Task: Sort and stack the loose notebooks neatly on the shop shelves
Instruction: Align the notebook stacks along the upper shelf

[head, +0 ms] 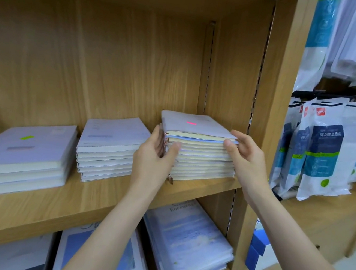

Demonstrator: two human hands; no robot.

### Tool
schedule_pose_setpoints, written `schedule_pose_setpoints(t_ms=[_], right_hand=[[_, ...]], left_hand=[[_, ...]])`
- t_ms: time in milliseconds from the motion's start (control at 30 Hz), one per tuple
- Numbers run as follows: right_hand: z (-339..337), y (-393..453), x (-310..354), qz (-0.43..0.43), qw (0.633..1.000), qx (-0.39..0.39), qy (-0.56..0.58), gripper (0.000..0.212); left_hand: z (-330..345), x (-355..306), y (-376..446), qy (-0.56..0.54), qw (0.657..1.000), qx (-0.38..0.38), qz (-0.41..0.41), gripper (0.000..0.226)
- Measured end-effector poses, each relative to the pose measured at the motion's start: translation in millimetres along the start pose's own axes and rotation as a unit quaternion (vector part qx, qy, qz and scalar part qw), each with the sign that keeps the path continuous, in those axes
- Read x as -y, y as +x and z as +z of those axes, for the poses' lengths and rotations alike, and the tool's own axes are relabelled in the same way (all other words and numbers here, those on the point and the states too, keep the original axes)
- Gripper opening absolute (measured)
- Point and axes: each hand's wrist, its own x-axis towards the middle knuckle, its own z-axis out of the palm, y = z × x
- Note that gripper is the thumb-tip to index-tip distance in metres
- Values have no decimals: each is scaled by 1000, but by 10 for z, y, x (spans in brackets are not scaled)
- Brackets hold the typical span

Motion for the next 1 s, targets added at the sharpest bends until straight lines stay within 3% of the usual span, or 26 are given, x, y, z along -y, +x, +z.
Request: schedule_pose_setpoints(t_ms=[100,233,367,500,733,900,1000], right_hand=[[4,2,21,-1,1000,3,-12,39],[-1,21,30,7,1000,1,-12,39],[20,-10,3,15,1000,2,19,46],[-19,-106,-49,11,997,76,33,58],[-91,-70,-120,8,993,110,34,67],[-179,-48,-133,16,990,130,54,76],[-301,-24,-153,-17,978,204,-49,95]], left_hand=[[-11,-11,26,-8,999,-42,-11,40],[-2,-47,32,73,996,-56,5,38],[-77,-29,18,107,994,-24,19,41],[-64,161,-129,107,993,52,10,56],[2,278,-162,123,992,0,34,61],[-122,253,-136,147,984,95,29,74],[-127,287,-123,201,972,119,24,75]])
